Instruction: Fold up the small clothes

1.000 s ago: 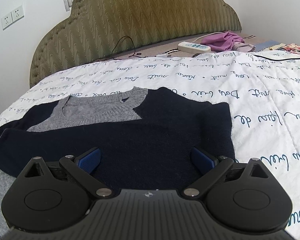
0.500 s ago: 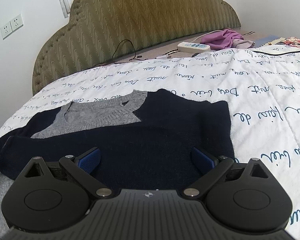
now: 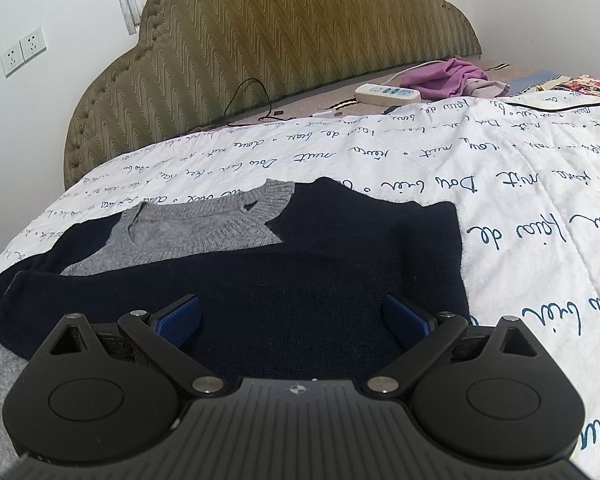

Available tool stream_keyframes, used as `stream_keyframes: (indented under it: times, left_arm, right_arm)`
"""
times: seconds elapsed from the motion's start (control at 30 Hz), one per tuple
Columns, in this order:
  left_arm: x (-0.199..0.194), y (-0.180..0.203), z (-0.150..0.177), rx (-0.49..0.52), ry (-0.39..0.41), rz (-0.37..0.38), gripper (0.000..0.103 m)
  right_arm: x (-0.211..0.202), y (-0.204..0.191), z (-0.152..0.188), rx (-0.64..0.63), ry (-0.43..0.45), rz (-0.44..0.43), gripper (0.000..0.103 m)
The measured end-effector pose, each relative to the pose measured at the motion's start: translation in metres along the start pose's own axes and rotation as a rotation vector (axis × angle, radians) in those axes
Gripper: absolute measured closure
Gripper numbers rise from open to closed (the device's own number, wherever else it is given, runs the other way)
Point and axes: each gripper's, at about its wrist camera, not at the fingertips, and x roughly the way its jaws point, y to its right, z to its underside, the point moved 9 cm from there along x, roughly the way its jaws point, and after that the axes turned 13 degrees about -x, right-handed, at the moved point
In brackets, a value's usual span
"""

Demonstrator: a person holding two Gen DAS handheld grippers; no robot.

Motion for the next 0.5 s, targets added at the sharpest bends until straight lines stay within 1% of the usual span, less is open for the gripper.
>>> stream_keyframes:
  times: [0.07,0.1,0.13,0.17,0.2,0.23,0.27,0.33,0.4,0.5]
  left_arm:
    - [0.013,0.007,0.0,0.017,-0.008,-0.001,0.04]
    - [0.02,0.012,-0.004,0.025,0.003,-0.009,0.046]
    - [0.026,0.016,-0.004,0.04,0.004,-0.018,0.072]
    - [0.026,0.012,-0.003,0.053,-0.012,-0.023,0.085]
    - [0.023,0.012,-0.002,0.048,-0.03,-0.027,0.093]
    - [0.02,0.014,0.003,0.015,-0.036,-0.022,0.093]
    - [0.015,0.013,0.005,-0.029,-0.047,0.003,0.093]
    - [0.004,0.022,0.025,-0.152,-0.125,0.08,0.094]
    - [-0.011,0.042,0.06,-0.249,-0.205,0.17,0.094]
    - [-0.035,0.073,0.133,-0.308,-0.355,0.294,0.093]
  right_arm:
    - [0.0,0.0,0.0,0.0,0.0,0.0,0.006]
    - [0.0,0.0,0.0,-0.001,0.0,0.001,0.006]
    - [0.0,0.0,0.0,0.0,0.0,0.0,0.006]
    - [0.0,0.0,0.0,0.001,0.0,0.0,0.006]
    - [0.001,0.0,0.0,0.001,0.0,0.0,0.006]
    - [0.001,0.0,0.0,0.001,0.0,0.0,0.006]
    - [0.001,0.0,0.0,0.001,0.0,0.0,0.006]
    - [0.001,0.0,0.0,0.002,0.0,0.0,0.005]
    - [0.001,0.0,0.0,0.001,0.0,0.0,0.005]
    - [0.0,0.001,0.0,0.002,0.0,0.0,0.005]
